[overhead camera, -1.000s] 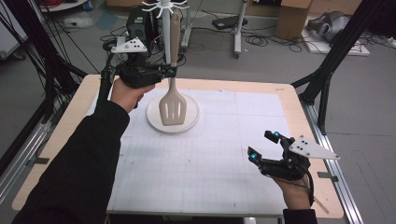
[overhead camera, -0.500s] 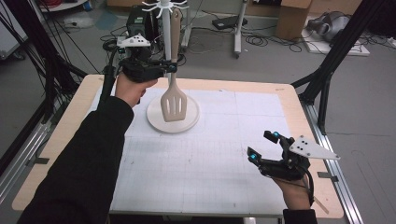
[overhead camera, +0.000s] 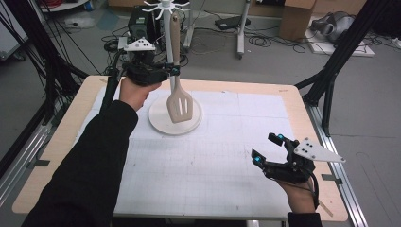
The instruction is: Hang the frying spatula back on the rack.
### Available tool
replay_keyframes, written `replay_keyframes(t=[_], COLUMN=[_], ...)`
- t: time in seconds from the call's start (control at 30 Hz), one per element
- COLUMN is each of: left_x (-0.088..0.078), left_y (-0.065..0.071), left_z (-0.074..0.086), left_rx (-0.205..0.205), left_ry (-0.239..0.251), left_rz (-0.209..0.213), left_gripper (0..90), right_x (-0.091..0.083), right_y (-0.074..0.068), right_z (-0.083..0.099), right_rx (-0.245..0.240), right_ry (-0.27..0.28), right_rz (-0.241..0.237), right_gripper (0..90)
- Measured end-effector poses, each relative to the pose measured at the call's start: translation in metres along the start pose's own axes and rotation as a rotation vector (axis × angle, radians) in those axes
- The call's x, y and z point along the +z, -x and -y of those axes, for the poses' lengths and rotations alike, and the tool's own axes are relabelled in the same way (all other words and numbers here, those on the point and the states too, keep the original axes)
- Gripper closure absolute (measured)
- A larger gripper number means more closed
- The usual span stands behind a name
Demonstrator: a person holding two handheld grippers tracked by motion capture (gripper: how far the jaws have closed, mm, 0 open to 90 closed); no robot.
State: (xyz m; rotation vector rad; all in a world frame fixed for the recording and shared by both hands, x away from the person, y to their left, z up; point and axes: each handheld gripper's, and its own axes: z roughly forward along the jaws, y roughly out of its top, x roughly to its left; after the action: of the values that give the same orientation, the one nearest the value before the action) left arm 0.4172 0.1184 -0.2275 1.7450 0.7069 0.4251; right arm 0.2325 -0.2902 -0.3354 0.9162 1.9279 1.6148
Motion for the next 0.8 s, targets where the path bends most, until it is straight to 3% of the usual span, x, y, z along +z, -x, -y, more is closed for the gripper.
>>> replay_keyframes(t=[0.07,0.1,0.23,0.3,0.47,0.57,0.67,0.8], left_x=[-0.001,-0.002,-0.01,-0.017,-0.037,-0.05,-0.065,-0.084], left_y=[0.002,0.002,0.004,0.005,0.008,0.011,0.013,0.015], left_z=[0.004,0.005,0.011,0.015,0.031,0.046,0.067,0.102], left_rx=[0.027,0.032,0.029,0.046,0.024,0.005,0.0,0.023], left_ry=[0.018,0.016,0.049,0.074,0.133,0.141,0.162,0.209], left_rz=[0.013,0.012,0.016,0.015,0.031,0.009,0.009,-0.02], left_gripper=[70.0,59.4,51.1,45.0,32.4,14.5,12.3,12.4], right_x=[0.0,0.0,0.0,0.0,-0.001,-0.001,0.0,0.002], right_y=[0.0,0.0,0.0,0.0,0.001,0.002,0.004,0.008], right_z=[0.0,0.0,0.0,0.0,0.001,0.003,0.008,0.017], right_rx=[0.001,0.002,-0.002,-0.003,0.002,0.008,0.004,-0.007], right_ry=[0.002,0.002,0.0,0.001,-0.003,-0.031,-0.055,-0.107], right_rz=[0.001,0.001,0.002,0.003,0.015,0.046,0.085,0.143], right_gripper=[16.6,16.6,16.6,16.6,16.6,16.6,16.6,16.6])
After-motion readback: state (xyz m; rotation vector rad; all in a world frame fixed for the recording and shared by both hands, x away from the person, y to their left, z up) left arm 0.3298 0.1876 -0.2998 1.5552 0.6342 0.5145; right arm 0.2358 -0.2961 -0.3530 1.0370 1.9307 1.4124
